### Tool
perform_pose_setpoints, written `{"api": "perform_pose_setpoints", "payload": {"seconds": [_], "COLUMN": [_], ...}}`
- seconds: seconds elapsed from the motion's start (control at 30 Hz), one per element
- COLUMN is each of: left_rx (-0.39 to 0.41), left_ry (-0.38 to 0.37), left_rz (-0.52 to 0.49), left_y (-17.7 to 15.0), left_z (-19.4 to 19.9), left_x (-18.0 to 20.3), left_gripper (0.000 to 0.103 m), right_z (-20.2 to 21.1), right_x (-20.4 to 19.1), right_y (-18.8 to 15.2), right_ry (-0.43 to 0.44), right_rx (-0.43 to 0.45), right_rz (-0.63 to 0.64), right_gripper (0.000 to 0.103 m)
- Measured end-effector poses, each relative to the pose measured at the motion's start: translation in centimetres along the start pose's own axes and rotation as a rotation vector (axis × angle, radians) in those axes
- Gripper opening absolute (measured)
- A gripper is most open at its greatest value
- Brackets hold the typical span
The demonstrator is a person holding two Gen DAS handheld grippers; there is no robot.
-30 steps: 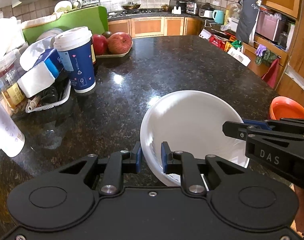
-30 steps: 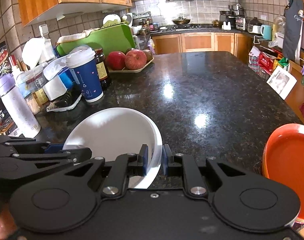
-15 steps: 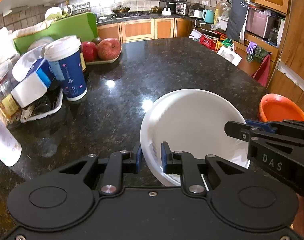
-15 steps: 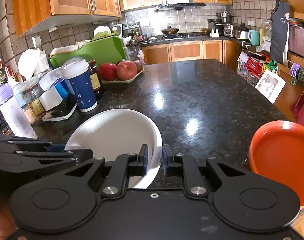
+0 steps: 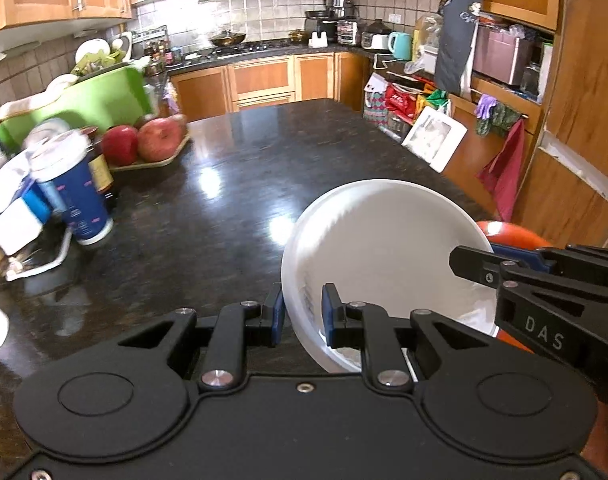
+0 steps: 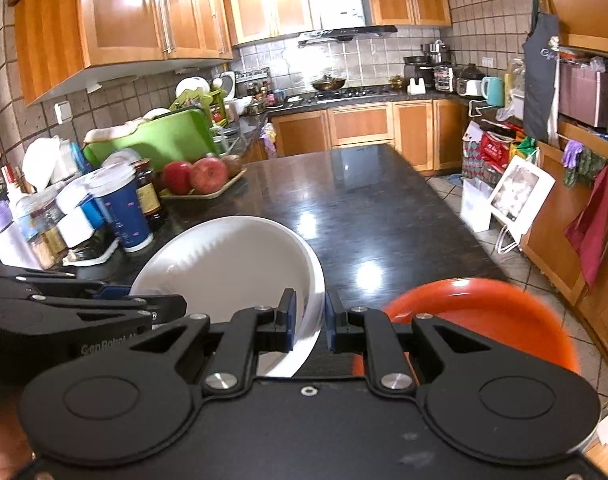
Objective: Organize plates and bowls
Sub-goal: 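Lower the white bowls onto the orange plate with the left gripper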
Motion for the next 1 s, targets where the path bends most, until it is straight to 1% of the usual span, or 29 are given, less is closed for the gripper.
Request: {"api": "perform_pose_setpoints", "payload": {"seconds": [0.23, 0.33, 0.43, 0.63, 0.83, 1.0], "left_rx": [-0.007, -0.037, -0.068, -0.125, -0.184, -0.186], "left_ry": [-0.040, -0.060, -0.068, -0.061, -0.066, -0.045], "left_rz": [-0.027, -0.030, -0.015, 0.023, 0.071, 0.091], "left_y": [1.1, 1.1, 0.8, 0.2, -0.5, -0.2], "left_z": [-1.3, -1.9, -2.4, -2.7, -3.1, -3.3], "left_x": [6.2, 8.1, 9.1, 10.3, 10.6, 10.9], "left_gripper": [0.025, 0.025, 0.025, 0.025, 0.025, 0.025], "right_z": [2.3, 3.0, 3.4, 3.3, 2.4, 1.7], "right_x": [7.2, 9.8, 11.7, 13.9, 14.7, 15.0], "right_y": [0.2, 0.1, -0.1, -0.3, -0.4, -0.3], "right_ry": [-0.054, -0.075, -0.076, -0.056, -0.026, 0.003], "right_rx": [-0.002, -0.008, -0.024, -0.063, -0.095, -0.108], "right_rz": [-0.006, -0.009, -0.004, 0.015, 0.019, 0.017], "right_gripper": [0.017, 0.017, 0.017, 0.017, 0.017, 0.017]}}
Point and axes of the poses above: each gripper's, at about its wrist camera, not at the fingertips, and z roughly against the way its jaws point, x to its right, y to its top, the point moved 5 cm from there along -z, roughly the way its jaws point, and after that the axes turned 4 degrees about y, right-handed, at the moved point
